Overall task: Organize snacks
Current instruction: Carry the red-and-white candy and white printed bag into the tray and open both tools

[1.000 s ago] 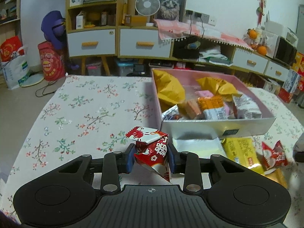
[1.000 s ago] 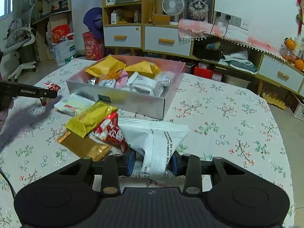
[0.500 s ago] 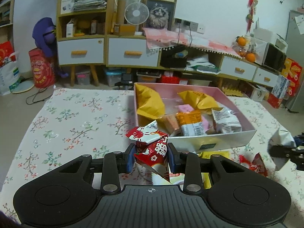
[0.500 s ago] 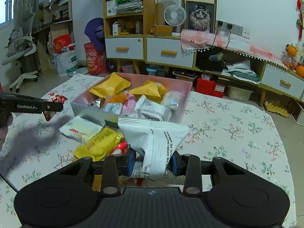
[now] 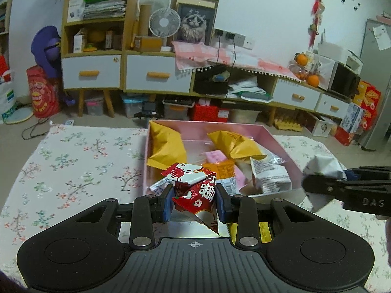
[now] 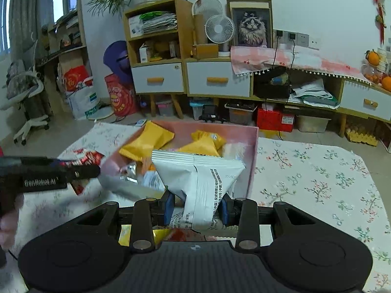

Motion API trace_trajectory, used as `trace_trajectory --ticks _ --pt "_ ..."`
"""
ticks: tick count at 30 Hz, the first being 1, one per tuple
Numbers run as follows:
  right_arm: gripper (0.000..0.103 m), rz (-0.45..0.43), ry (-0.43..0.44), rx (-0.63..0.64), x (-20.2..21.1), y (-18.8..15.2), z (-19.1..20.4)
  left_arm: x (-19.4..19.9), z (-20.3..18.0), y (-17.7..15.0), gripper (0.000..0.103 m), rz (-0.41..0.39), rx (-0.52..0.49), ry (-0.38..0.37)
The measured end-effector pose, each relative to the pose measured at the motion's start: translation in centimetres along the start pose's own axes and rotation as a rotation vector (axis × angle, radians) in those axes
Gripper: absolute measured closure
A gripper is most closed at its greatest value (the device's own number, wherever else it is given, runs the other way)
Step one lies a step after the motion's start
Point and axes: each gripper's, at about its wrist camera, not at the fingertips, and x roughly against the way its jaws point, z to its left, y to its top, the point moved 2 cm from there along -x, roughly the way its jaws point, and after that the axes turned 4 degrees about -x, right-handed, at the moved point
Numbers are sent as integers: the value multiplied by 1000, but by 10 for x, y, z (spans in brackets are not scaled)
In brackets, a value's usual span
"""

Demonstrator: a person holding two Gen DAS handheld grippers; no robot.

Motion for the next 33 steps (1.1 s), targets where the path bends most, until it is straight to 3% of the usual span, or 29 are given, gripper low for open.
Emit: trace_trajectory --ticks 14,28,31,33 --pt "98 -5 -32 -192 -39 18 -6 -36 -3 11 71 -3 51 41" --pt "98 6 -105 -275 -57 19 -23 -61 -7 10 71 24 49 86" --pt "91 -7 -112 -294 -55 20 -25 -62 -7 11 65 40 49 79" --pt "77 -19 -112 -299 -52 21 -27 -61 -8 11 53 47 40 74"
